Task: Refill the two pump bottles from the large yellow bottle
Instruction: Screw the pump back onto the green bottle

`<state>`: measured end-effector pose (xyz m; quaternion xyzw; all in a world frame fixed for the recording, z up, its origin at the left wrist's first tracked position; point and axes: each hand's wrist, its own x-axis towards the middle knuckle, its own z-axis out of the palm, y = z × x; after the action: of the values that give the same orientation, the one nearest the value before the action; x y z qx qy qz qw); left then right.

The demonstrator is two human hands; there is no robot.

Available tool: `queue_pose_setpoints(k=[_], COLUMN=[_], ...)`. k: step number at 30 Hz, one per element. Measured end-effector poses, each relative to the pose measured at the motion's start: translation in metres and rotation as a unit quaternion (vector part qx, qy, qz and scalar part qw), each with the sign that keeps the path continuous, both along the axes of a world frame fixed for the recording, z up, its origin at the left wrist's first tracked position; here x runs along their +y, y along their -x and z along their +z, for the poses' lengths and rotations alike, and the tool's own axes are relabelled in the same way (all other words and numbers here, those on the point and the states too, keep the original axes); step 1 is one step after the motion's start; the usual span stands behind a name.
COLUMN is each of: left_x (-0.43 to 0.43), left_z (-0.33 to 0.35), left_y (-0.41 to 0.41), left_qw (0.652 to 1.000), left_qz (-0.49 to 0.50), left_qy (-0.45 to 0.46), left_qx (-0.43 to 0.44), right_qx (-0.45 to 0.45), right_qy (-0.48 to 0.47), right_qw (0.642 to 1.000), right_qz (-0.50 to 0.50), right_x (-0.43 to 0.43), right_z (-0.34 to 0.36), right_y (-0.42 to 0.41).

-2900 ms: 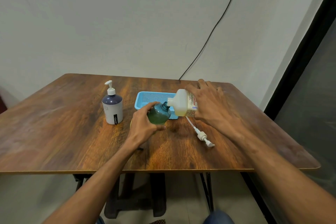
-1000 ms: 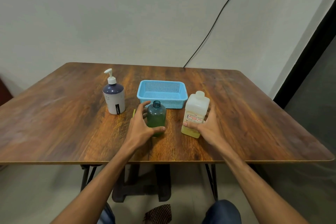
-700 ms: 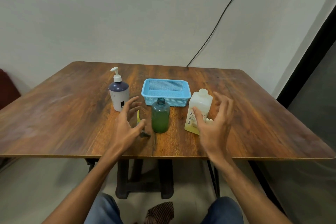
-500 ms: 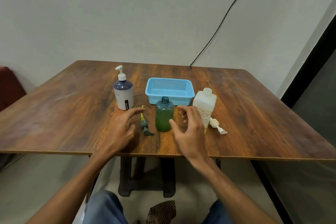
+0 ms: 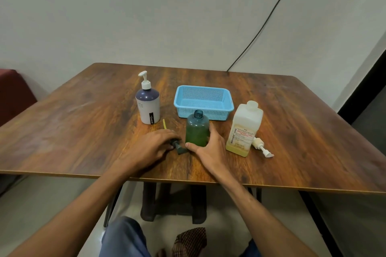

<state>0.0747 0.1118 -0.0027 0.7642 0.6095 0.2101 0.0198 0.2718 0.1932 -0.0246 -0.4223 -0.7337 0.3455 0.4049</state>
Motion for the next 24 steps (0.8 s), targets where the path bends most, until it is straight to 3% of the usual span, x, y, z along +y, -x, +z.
queue_pose_setpoints(k=[4, 8, 11, 16, 20, 24], left_x=[-0.003, -0.004, -0.003, 0.005, 0.015, 0.020], left_z=[0.005, 0.023, 0.044, 0.088, 0.120, 0.137], left_y=[0.008, 0.005, -0.004, -0.016, -0.023, -0.032], left_qw=[0.995, 0.973, 0.936, 0.836, 0.803, 0.805], left_qz=[0.004, 0.021, 0.034, 0.020, 0.025, 0.016], left_qy=[-0.080, -0.125, -0.158, -0.180, -0.183, -0.186], left_qx=[-0.058, -0.195, -0.314, -0.519, -0.567, -0.564], right_qx=[0.025, 0.030, 0.027, 0.024, 0.014, 0.000], right_qy=[0.003, 0.008, 0.007, 0.004, -0.007, -0.004], right_qw=[1.000, 0.999, 1.000, 1.000, 1.000, 1.000], right_qz=[0.004, 0.009, 0.005, 0.002, 0.002, -0.007], right_x=[0.002, 0.003, 0.002, 0.001, -0.001, -0.001], right_z=[-0.001, -0.003, -0.003, -0.003, -0.001, -0.003], right_y=[0.000, 0.000, 0.000, 0.001, -0.001, 0.000])
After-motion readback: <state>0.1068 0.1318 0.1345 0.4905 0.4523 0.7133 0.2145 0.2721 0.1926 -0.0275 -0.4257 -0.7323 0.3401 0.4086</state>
